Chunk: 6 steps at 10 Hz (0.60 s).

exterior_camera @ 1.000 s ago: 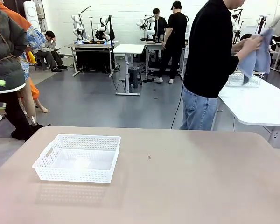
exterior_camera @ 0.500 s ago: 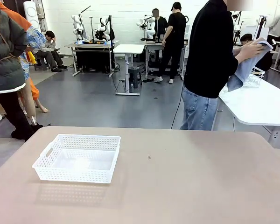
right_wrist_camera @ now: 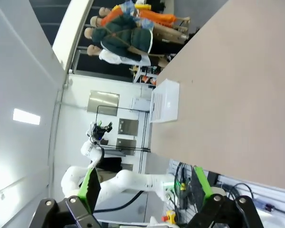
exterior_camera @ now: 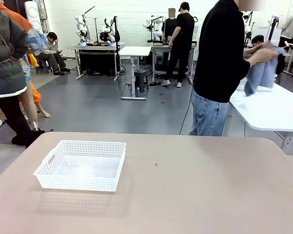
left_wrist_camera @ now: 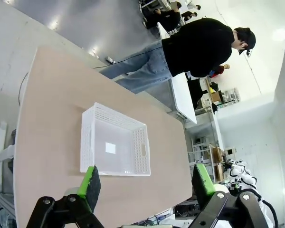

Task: Clean and organize the cups into the basket.
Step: Pick up the Organizing basket and move it to the center of the table, then pick up the Reusable plastic cup from the right side of the table and place it inside the Organizing basket.

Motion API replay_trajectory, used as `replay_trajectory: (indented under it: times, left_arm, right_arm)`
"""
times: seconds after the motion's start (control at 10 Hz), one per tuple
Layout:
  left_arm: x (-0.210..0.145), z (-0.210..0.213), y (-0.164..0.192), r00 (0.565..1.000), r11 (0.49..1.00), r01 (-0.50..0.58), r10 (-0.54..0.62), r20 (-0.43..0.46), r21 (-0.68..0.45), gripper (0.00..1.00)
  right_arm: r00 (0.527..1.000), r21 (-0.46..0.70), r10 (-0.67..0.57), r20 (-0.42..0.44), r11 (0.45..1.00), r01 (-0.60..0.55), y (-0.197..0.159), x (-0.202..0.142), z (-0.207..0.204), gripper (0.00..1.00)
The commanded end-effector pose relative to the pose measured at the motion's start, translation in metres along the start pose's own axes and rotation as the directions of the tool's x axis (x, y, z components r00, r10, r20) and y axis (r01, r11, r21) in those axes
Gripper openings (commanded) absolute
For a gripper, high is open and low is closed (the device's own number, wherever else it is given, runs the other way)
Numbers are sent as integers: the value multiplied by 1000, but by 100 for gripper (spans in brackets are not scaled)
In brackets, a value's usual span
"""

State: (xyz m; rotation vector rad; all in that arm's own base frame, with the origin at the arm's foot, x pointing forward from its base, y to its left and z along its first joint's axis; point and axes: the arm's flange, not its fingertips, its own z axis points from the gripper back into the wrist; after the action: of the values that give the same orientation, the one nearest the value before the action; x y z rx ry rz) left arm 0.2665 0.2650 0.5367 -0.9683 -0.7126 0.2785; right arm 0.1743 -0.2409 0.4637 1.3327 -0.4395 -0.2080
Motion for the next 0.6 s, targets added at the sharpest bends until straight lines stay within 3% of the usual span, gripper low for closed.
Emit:
replay_trajectory:
  times: [0.0,0.1,0.5]
  left_arm:
    - [-7,-1,-14,998,999,30,-32,-55,-30,100]
    - [0,0,0,1000,1000,0,0,0,0,100]
    - [0,0,0,1000,1000,0,0,0,0,100]
  right_arm:
    - [997,-24,2,-73,1000,-3,1,-2,3,100]
    - [1000,0,0,0,1000,0,0,0,0,100]
    - [1000,0,0,0,1000,0,0,0,0,100]
